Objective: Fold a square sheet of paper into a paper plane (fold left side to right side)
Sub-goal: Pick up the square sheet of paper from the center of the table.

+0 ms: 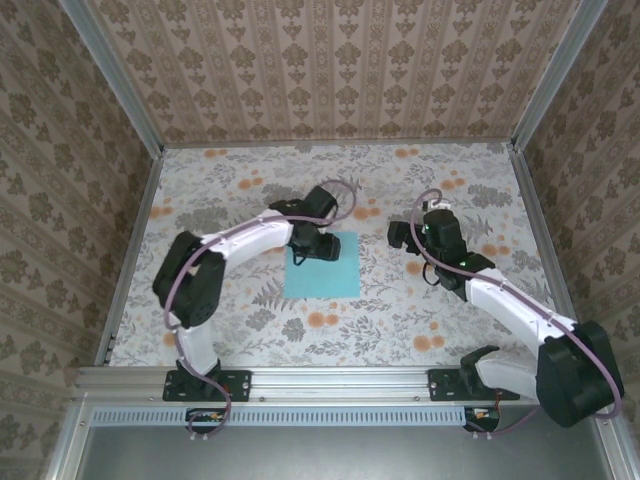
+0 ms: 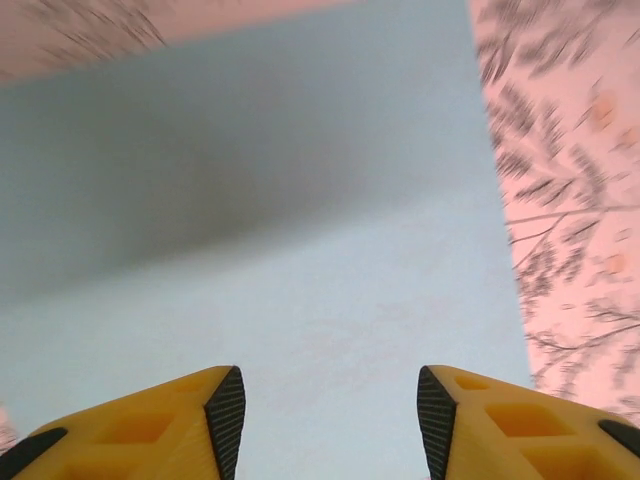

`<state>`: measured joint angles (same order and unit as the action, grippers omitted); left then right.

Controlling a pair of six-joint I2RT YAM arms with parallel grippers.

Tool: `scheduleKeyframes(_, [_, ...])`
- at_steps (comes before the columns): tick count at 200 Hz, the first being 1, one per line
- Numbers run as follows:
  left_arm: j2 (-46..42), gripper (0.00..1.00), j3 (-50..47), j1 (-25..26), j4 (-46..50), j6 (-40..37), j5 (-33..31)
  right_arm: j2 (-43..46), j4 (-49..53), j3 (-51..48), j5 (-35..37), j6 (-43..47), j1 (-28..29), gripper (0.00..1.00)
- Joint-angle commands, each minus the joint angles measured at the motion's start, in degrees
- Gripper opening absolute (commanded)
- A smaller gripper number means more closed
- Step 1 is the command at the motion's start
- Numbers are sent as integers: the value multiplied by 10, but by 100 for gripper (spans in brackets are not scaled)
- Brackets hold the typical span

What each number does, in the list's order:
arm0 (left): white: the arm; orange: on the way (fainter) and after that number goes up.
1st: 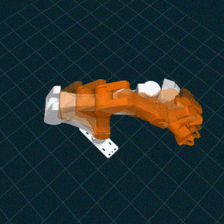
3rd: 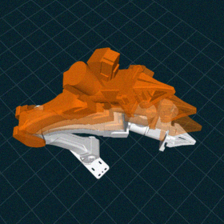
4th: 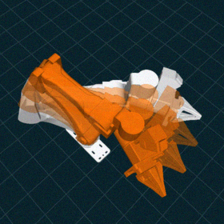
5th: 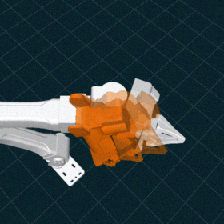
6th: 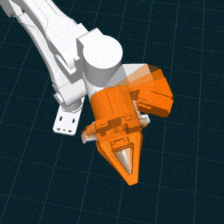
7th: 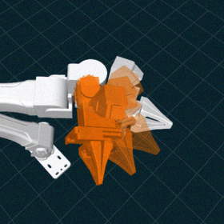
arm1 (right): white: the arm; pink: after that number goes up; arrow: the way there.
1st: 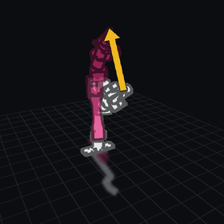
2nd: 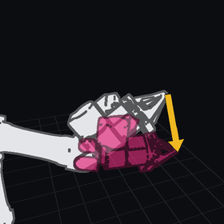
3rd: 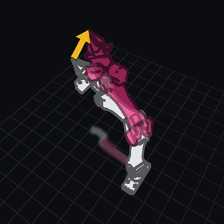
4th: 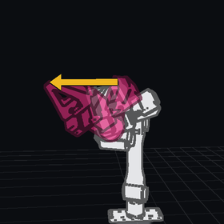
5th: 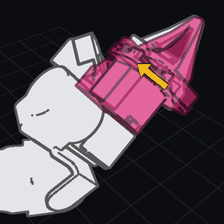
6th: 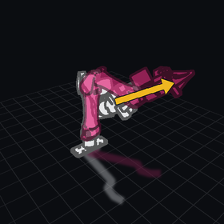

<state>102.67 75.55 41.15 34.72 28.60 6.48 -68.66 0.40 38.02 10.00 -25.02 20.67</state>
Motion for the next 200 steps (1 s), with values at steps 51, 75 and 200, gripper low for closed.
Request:
scheduleKeyframes(51, [-78,42,-166,-95,-98,65,136,-248,45,181,-43,-33,88,100])
scheduleKeyframes(75, [-78,41,-193,-99,-106,74,137,-329,69,253,-49,-34,105,100])
scheduleKeyframes(200, [-38,37,-259,-97,-132,101,128,-481,174,381,-99,-48,160,100])
